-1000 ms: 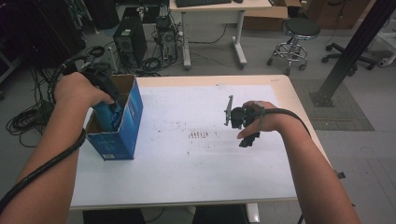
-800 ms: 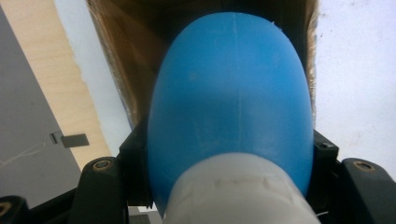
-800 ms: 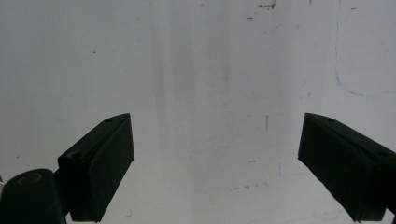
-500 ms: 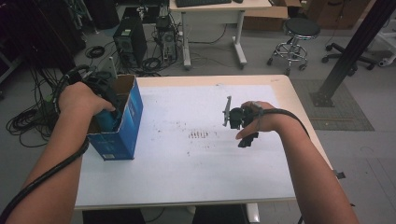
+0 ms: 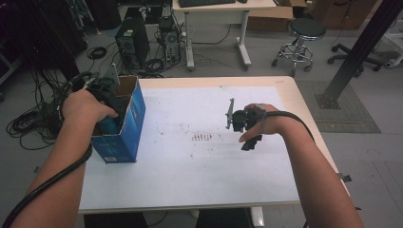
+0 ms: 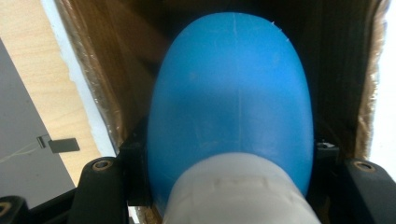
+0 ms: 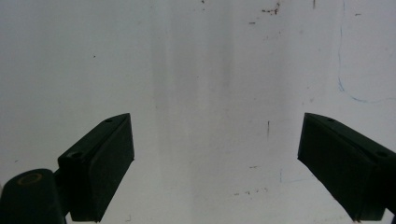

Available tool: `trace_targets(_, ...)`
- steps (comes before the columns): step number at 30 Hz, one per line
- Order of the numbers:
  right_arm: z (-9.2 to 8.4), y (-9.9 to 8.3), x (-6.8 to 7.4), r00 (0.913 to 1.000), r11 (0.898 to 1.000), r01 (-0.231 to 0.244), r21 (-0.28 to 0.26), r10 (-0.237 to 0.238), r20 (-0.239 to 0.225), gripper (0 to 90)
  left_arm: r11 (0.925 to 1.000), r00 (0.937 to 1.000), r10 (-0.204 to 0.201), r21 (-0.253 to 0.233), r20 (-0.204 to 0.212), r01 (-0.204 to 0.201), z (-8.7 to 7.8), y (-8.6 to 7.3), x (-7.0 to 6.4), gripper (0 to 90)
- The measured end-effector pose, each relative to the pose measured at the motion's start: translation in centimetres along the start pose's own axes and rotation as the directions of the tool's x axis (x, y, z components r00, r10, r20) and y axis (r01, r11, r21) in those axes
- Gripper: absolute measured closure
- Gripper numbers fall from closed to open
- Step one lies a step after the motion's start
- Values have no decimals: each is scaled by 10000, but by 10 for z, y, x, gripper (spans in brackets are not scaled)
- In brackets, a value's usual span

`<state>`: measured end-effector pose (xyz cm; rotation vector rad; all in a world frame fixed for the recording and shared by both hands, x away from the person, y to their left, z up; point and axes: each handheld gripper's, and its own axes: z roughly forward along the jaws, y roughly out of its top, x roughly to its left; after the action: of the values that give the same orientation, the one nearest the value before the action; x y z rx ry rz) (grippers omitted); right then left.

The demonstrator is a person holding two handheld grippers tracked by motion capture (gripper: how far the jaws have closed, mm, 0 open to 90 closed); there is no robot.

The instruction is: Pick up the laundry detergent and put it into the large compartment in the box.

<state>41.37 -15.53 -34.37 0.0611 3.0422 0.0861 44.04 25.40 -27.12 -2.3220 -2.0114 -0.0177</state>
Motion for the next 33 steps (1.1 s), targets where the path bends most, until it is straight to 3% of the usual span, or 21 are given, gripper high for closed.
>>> trace_targets(15, 1, 1, 1, 10000, 10000, 13, 38, -13, -20, 105, 9999, 10000, 3, -131, 95, -2, 12, -1, 1, 377)
trace_targets(33, 2, 2, 2, 10000, 10000, 14, 27, -14, -3, 104, 9993, 9998, 160, -330, 88, -158, 14, -3, 2, 374)
